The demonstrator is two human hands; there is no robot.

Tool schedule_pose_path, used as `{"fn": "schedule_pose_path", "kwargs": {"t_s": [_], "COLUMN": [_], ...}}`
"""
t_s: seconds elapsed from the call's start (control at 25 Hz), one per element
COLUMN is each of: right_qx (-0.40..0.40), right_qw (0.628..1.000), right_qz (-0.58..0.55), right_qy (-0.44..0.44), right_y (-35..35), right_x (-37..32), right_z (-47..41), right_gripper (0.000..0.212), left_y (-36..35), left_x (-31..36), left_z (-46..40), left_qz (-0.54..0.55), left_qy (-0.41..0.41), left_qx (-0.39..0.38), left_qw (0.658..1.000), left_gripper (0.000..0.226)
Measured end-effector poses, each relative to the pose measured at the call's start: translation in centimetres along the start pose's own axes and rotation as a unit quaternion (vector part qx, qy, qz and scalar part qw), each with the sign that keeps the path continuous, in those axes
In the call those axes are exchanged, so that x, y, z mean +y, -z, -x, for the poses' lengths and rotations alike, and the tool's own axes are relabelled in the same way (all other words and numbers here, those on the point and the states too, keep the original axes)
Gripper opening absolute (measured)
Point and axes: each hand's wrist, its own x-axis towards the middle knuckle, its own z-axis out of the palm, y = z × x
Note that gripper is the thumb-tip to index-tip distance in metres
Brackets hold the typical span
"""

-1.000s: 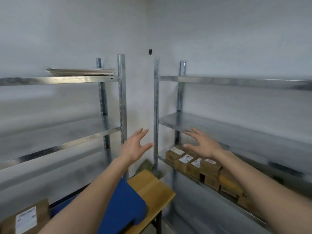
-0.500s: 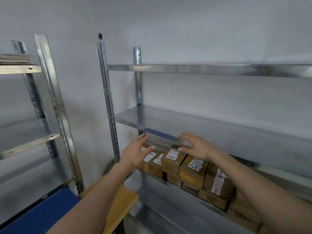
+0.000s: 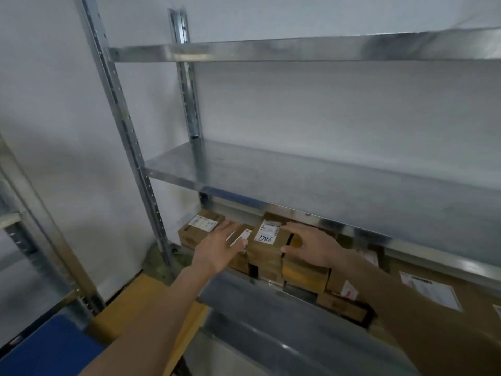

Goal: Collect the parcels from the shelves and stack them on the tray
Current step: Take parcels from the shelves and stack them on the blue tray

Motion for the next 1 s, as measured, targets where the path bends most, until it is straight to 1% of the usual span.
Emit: {"fn": "schedule_pose_path", "kwargs": {"t_s": [0.12, 0.24, 0.32, 0.4, 0.48, 0.6, 0.68, 0.76, 0.88, 1.0], "right_qx": [0.0, -0.025, -0.021, -0.025, -0.035, -0.041, -0.036, -0.018, -0.012, -0.007], "right_qw": [0.999, 0.997, 0.995, 0.991, 0.986, 0.983, 0.981, 0.979, 0.977, 0.978], "right_qz": [0.004, -0.013, -0.015, -0.009, -0.002, 0.013, 0.02, 0.026, 0.025, 0.032], "right_qy": [-0.036, -0.072, -0.098, -0.129, -0.16, -0.18, -0.19, -0.2, -0.211, -0.208], "right_y": [-3.0, -5.7, -7.4, -8.8, -9.9, -10.9, -11.4, -11.8, -12.2, -12.5], "right_x": [0.9, 1.6, 2.0, 2.2, 2.7, 3.4, 3.7, 3.9, 4.0, 4.0], "right_z": [-3.6, -6.9, -8.8, -10.0, -10.8, -11.5, -11.8, -11.9, -11.8, -11.8], "right_gripper": [0.059, 0.055, 0.058, 0.063, 0.066, 0.069, 0.07, 0.069, 0.069, 0.07], "left_y": [-2.4, -4.7, -6.3, -7.7, -9.1, -11.3, -13.0, -14.7, -16.0, -17.3], "left_x": [-3.3, -6.1, -8.1, -9.7, -10.5, -10.9, -11.3, -11.7, -11.5, -11.9], "left_z": [-3.6, -6.7, -8.6, -10.2, -11.5, -12.9, -13.8, -14.5, -14.9, -15.4], "left_qz": [-0.001, -0.009, -0.018, -0.007, 0.013, 0.03, 0.048, 0.066, 0.074, 0.088], "left_qy": [-0.011, -0.019, -0.039, -0.052, -0.068, -0.11, -0.124, -0.128, -0.129, -0.124], "left_qx": [-0.024, -0.061, -0.089, -0.12, -0.134, -0.145, -0.164, -0.172, -0.162, -0.157], "left_qw": [1.0, 0.998, 0.995, 0.991, 0.989, 0.983, 0.978, 0.974, 0.976, 0.976], "left_gripper": [0.062, 0.062, 0.062, 0.06, 0.059, 0.061, 0.064, 0.067, 0.062, 0.066]}}
